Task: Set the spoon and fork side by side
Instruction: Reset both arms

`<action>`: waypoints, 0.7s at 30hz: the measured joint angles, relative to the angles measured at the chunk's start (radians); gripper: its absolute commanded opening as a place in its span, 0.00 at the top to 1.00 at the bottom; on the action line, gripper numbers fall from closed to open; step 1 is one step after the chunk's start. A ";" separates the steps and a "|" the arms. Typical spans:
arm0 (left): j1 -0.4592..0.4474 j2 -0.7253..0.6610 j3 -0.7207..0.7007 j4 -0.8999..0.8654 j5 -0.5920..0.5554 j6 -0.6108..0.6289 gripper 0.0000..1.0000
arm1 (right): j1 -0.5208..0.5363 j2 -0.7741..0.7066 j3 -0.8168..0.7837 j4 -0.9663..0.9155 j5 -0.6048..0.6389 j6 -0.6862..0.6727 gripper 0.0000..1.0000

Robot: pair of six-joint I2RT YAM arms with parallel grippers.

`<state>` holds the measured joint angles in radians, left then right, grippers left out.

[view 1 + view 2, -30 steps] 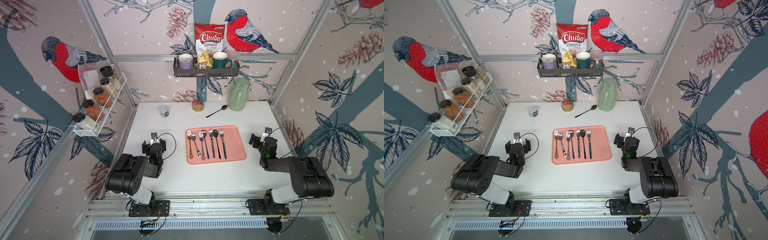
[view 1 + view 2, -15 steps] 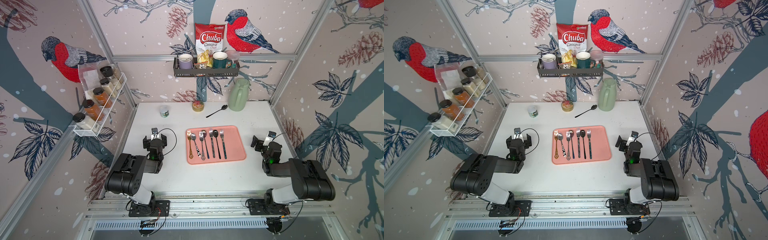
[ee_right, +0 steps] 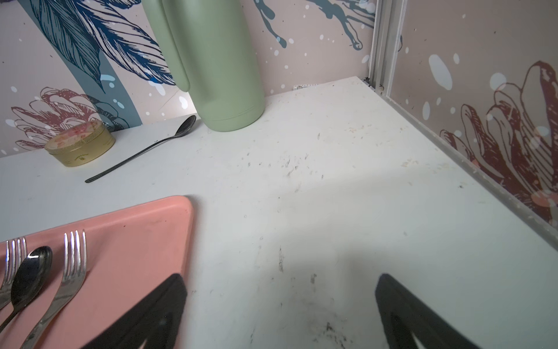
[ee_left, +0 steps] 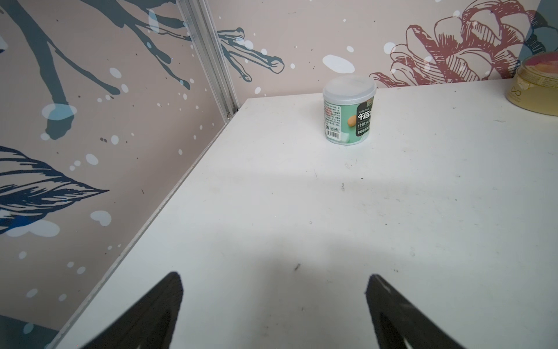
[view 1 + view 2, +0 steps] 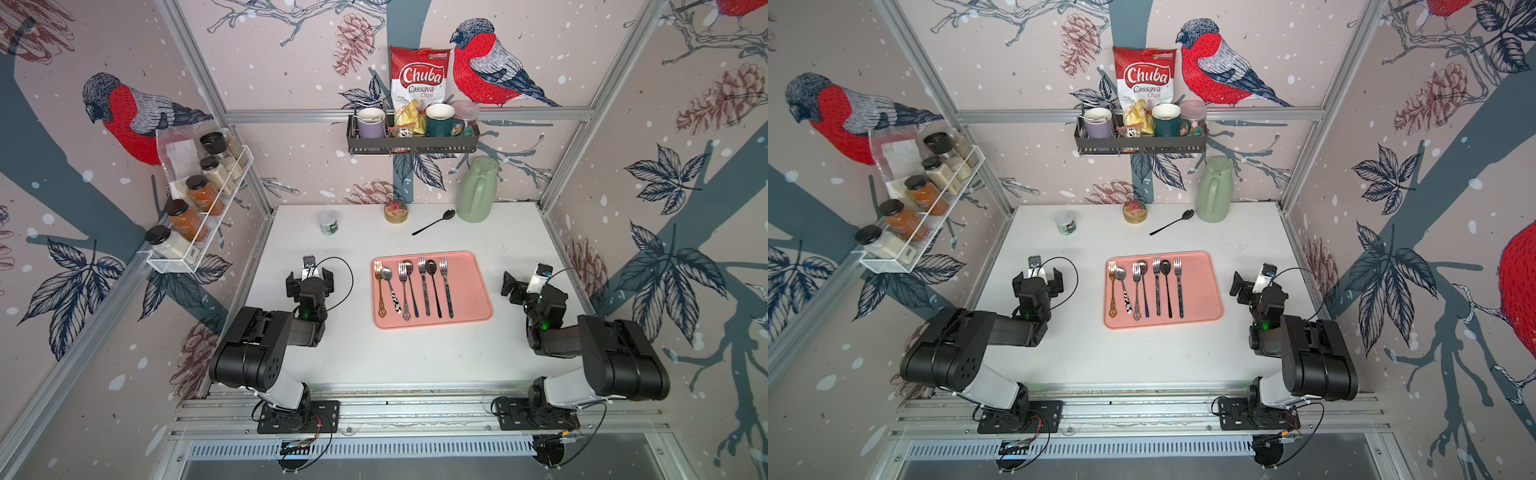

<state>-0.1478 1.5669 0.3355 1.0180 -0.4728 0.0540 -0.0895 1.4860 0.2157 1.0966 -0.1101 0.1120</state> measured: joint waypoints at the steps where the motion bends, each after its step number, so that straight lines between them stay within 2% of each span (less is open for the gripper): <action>1: 0.000 0.000 0.000 -0.003 0.000 -0.002 0.05 | -0.002 -0.001 0.009 0.001 -0.009 0.000 0.01; 7: 0.000 0.000 0.001 -0.013 0.000 -0.002 0.05 | 0.031 -0.002 0.035 -0.021 -0.022 -0.006 0.01; 12: 0.003 -0.001 0.000 -0.020 0.003 -0.002 0.04 | 0.084 0.017 0.133 -0.123 0.060 -0.016 0.01; 21: 0.020 -0.006 0.017 -0.035 0.033 -0.006 0.04 | 0.096 0.018 0.137 -0.196 0.127 -0.034 0.01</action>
<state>-0.1280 1.5612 0.3527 0.9833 -0.4397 0.0483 0.0063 1.5040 0.3531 0.9001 0.0170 0.0780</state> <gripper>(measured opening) 0.957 0.993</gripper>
